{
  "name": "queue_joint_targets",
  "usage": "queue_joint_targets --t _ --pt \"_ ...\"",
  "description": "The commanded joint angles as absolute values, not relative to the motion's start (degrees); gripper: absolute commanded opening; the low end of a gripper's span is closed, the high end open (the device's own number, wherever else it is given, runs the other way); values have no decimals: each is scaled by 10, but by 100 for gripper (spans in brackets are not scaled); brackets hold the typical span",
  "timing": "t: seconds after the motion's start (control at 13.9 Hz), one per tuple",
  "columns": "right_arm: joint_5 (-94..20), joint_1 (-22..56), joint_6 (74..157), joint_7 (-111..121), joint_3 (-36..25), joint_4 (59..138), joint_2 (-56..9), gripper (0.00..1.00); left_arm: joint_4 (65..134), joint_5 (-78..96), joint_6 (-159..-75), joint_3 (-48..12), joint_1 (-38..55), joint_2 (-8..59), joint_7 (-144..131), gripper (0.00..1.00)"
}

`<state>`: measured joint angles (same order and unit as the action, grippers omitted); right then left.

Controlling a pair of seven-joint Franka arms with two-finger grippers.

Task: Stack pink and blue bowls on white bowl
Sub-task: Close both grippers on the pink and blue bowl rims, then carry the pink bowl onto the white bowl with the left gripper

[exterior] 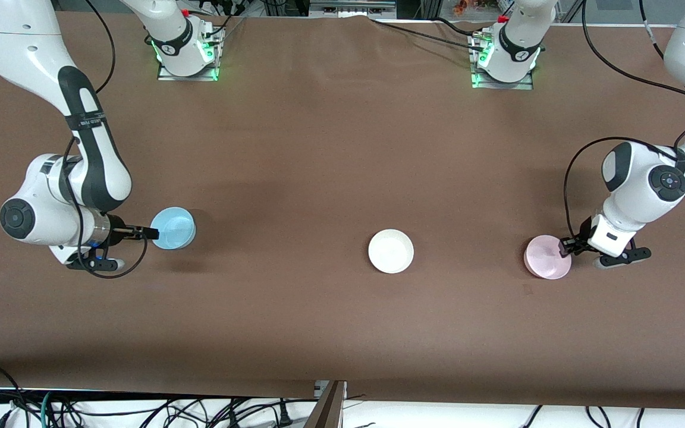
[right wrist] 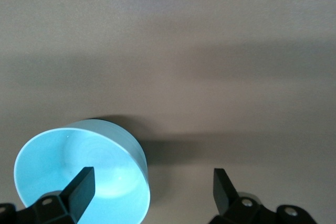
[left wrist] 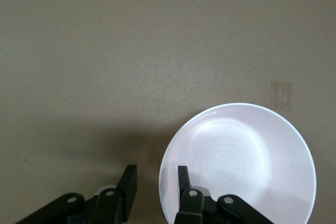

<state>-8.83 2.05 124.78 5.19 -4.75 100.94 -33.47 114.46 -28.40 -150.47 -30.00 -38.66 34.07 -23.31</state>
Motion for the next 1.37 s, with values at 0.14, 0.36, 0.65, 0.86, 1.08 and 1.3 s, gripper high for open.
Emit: queue_joint_targets --t 0.14,0.36,0.65,0.86,1.08,1.3 --pt "-115 14 1281 82 -43 1051 -312 99 1147 -301 -1500 -302 -388 328 -236 26" --pt "-136 14 1302 94 -42 1076 -307 98 1147 -301 -1500 -302 -386 330 -236 13" --pt "-137 14 1310 106 -42 1085 -301 98 1147 -301 -1500 -302 -384 332 -234 0" --pt "-137 14 1309 107 -42 1095 -293 93 1147 -301 -1500 -302 -383 332 -234 0" --pt "-137 14 1308 107 -42 1096 -293 73 1135 -301 -1500 -303 -382 331 -232 0" --pt "-137 14 1308 106 -41 1096 -294 65 1120 -286 -1492 -325 -387 324 -234 0"
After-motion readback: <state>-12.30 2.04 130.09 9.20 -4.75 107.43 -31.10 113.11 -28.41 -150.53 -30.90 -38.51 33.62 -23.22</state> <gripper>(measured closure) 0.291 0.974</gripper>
